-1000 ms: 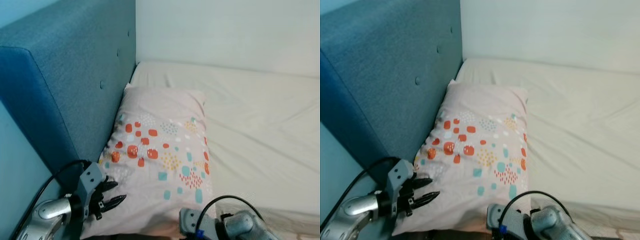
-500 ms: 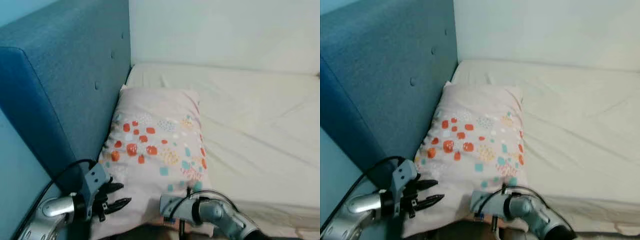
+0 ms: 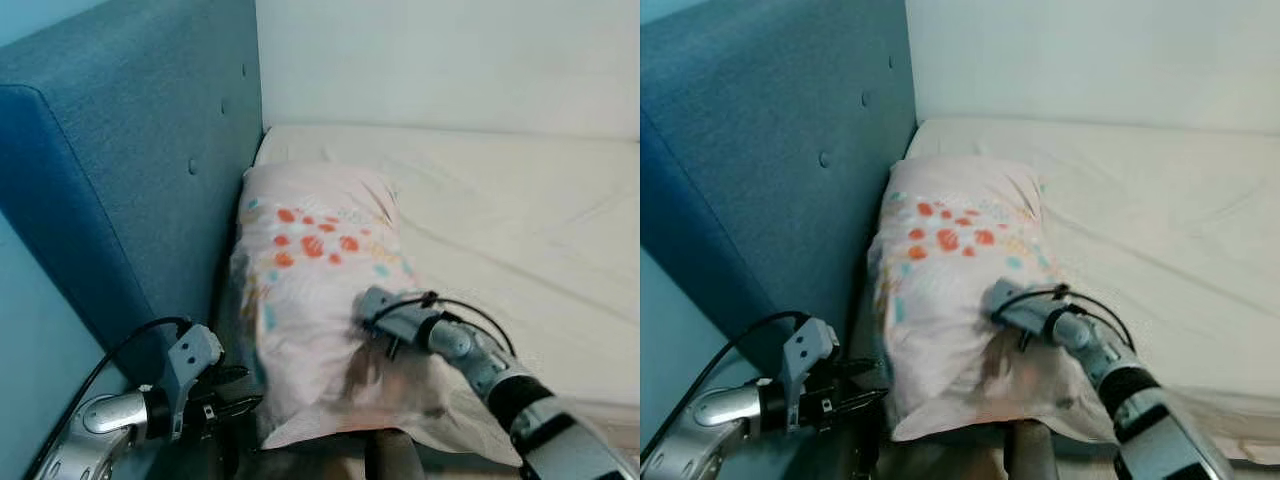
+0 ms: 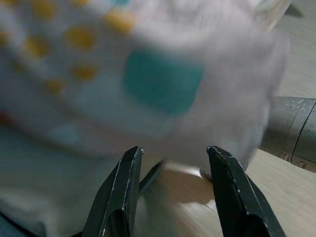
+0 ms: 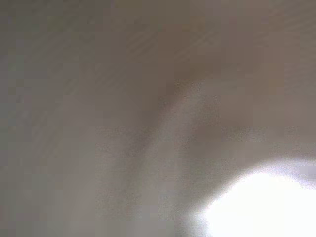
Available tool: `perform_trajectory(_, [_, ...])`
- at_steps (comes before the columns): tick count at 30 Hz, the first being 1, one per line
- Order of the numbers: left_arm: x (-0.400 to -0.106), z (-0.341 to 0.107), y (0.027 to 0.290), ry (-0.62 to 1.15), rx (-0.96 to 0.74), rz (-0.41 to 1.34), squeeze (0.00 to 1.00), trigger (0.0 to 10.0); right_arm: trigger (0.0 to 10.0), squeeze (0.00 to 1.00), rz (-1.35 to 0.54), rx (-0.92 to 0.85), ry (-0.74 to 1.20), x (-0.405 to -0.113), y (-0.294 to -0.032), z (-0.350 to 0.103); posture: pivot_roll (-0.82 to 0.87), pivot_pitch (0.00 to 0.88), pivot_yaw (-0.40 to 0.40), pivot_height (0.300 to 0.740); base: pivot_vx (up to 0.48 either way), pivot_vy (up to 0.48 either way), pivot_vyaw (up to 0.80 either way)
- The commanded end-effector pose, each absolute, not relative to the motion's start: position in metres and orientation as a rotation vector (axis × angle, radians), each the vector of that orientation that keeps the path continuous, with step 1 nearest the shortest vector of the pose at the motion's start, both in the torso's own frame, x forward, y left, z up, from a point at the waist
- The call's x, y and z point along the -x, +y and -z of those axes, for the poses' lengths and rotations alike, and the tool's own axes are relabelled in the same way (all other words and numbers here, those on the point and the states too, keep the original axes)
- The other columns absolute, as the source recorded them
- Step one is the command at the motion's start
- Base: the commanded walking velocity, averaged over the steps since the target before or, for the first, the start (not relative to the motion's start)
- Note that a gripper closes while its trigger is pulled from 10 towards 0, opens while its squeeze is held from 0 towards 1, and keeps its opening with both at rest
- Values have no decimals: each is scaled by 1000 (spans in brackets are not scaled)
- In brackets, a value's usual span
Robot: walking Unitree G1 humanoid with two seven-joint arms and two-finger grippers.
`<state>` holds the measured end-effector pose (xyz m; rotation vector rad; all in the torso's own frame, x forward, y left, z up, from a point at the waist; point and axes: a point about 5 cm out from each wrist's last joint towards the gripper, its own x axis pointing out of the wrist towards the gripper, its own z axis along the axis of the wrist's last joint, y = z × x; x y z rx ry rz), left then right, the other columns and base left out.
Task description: Clean up the room
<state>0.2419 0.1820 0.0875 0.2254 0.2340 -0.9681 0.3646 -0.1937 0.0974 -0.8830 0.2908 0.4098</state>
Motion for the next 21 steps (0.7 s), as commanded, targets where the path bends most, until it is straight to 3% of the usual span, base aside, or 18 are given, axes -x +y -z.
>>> perform_trajectory(1, [-243, -88, 184, 237, -245, 961, 0, 10000, 0, 0, -200, 821, 242, -379, -213, -125, 34, 138, -52, 583, 0, 0, 0])
perform_trajectory(4, [-245, -89, 186, 230, -251, 949, 0, 10000, 0, 0, -155, 790, 207, -385, -208, -135, 34, 138, -52, 583, 0, 0, 0])
perform_trajectory(8, [-245, -89, 188, 229, -251, 944, 0, 10000, 0, 0, -234, 687, 180, -388, -185, -135, 34, 138, -52, 583, 0, 0, 0])
perform_trajectory(9, [-245, -89, 192, 224, -258, 926, 0, 10000, 0, 0, -477, 528, 164, -381, -137, -121, 38, 135, -55, 583, 0, 0, 0])
perform_trajectory(11, [-245, -89, 192, 224, -258, 926, 0, 10000, 0, 0, -477, 528, 164, -381, -137, -121, 38, 135, -55, 583, 0, 0, 0])
perform_trajectory(13, [-245, -90, 195, 217, -264, 909, 0, 10000, 0, 0, -633, 453, 148, -372, -106, -114, 41, 135, -56, 583, 0, 0, 0])
perform_trajectory(15, [-246, -92, 197, 213, -269, 901, 0, 10000, 0, 0, -683, 423, 129, -369, -92, -113, 42, 135, -54, 583, 0, 0, 0])
perform_trajectory(17, [-251, -95, 201, 201, -277, 880, 0, 10000, 0, 0, -806, 297, 37, -364, -54, -127, 43, 135, -51, 583, 0, 0, 0])
perform_trajectory(18, [-251, -95, 201, 201, -277, 880, 0, 10000, 0, 0, -806, 297, 37, -364, -54, -127, 43, 135, -51, 583, 0, 0, 0])
perform_trajectory(21, [-256, -98, 202, 190, -288, 866, 0, 10000, 0, 0, -968, 102, -101, -358, -20, -160, 39, 133, -48, 583, 0, 0, 0])
